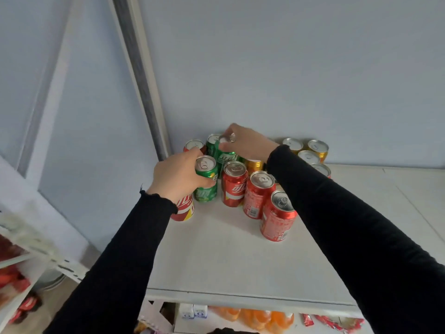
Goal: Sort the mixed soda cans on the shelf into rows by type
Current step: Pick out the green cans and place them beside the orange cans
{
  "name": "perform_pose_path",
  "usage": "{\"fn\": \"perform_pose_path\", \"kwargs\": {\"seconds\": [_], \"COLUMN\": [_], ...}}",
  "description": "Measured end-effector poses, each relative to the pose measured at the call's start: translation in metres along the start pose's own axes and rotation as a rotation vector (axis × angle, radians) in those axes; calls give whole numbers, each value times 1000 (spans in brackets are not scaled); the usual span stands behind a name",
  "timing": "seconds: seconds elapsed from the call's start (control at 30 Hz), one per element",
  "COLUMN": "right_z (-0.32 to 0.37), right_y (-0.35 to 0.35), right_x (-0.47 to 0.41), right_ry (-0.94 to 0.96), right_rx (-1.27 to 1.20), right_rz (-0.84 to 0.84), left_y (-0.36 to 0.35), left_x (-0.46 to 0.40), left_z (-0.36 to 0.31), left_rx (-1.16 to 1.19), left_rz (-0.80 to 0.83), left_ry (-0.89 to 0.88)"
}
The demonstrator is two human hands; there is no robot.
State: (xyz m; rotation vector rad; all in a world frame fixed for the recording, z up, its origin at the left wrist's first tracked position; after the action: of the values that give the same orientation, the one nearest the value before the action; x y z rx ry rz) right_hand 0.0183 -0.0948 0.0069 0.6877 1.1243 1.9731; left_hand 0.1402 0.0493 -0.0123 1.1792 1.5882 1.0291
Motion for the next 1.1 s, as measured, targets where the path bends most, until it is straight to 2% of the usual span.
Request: {"fn": "perform_pose_path", "kwargs": {"seconds": [0.13,0.27,0.4,0.5,0.8,1.1], "right_z": [-8,-28,-69,-110,-300,-502], "right_y": [43,74,90,101,119,163], "right_x": [21,56,98,136,268,400], "right_ry": [-15,-7,-54,-118,-392,-559], "right_rx": [-217,-389,-537,-621,-525,-553], "right_rz": [-181,-348,-508,-588,-765,-801], "left_y": [36,65,75,63,-24,-149], "left_x": [6,5,-2,-13,-33,-39], "left_z": [-7,-27,-66,-107,-298,-520], "left_rx": [106,281,452,562,714,799], "left_rz": [-153,-331,-415,-383,-174,-12], "left_ry": [-11,-105,-198,-248,-472,-505]}}
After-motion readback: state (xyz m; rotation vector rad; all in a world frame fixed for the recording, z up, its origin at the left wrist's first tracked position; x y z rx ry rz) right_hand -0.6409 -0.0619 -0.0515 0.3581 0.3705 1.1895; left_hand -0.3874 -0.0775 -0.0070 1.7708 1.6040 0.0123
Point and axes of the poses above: each hand's wrist, its own x-axis away from the middle knuckle, its own y-axis out of the back of the hand, z = x × y, the point moved 5 cm from there along -x, towards the middle knuckle, and after that the axes turned 10 degrees about -y, right-handed, at the moved point
